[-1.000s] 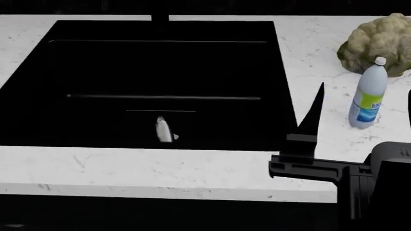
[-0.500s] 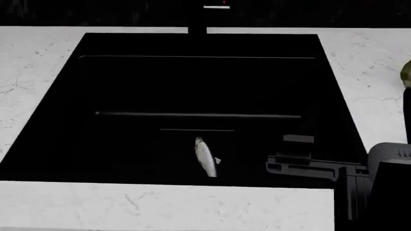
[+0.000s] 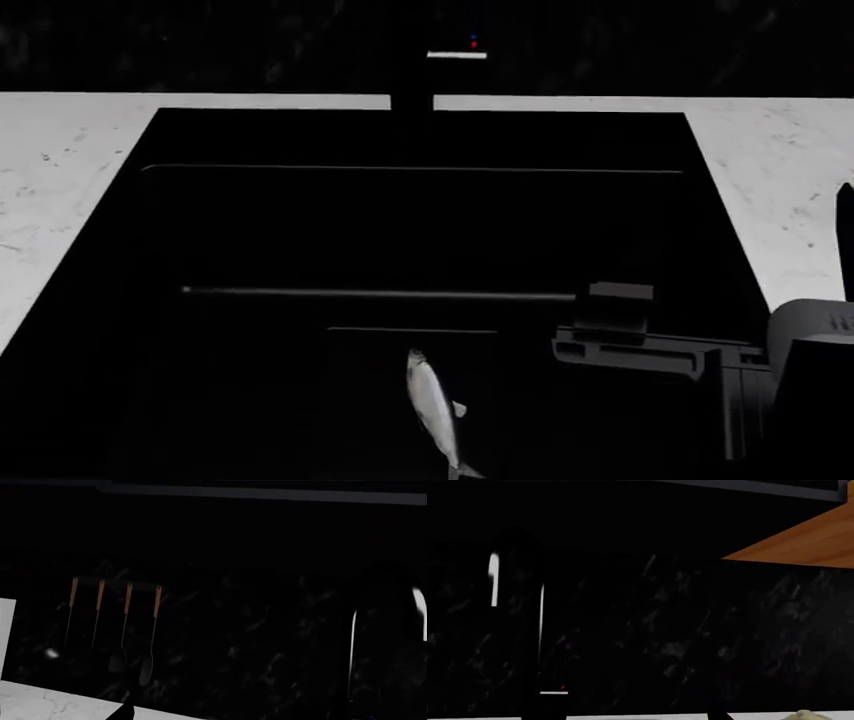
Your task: Turn the sink spout to the right.
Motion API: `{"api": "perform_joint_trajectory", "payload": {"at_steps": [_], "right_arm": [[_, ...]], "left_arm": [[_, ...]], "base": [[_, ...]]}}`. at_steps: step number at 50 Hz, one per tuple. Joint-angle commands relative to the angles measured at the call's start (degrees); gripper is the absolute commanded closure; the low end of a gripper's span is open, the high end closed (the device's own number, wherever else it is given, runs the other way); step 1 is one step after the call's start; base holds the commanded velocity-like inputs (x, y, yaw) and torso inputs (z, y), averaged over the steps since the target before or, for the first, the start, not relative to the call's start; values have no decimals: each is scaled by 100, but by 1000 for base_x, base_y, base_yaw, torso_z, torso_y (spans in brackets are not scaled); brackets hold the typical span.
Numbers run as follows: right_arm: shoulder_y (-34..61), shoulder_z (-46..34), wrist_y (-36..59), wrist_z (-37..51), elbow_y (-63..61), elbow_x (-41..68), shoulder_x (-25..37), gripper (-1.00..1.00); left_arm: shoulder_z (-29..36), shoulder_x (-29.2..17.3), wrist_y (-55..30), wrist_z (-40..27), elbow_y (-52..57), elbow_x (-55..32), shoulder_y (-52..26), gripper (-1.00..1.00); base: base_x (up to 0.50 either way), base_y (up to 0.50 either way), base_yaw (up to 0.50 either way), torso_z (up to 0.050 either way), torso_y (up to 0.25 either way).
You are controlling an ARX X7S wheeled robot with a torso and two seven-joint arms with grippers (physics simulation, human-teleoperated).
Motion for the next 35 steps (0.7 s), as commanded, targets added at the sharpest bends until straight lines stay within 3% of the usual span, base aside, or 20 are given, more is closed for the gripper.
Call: {"api": "perform_joint_trajectory", "payload": {"at_steps": [1, 15, 35], "right_arm": [[-14, -17, -18, 34, 34, 16, -5, -100], [-5, -38, -58, 36, 27, 42, 35, -100], [-129, -68, -147, 92, 117, 45, 9, -100]], "left_arm": [[19, -10, 37, -5, -23, -25, 7, -100], [80, -43, 42, -43, -30, -9, -9, -100], [134, -63, 139, -38, -109, 17, 49, -100]], "base": [[328, 0, 0, 0, 0], [30, 0, 0, 0, 0], [261, 95, 0, 0, 1]]}}
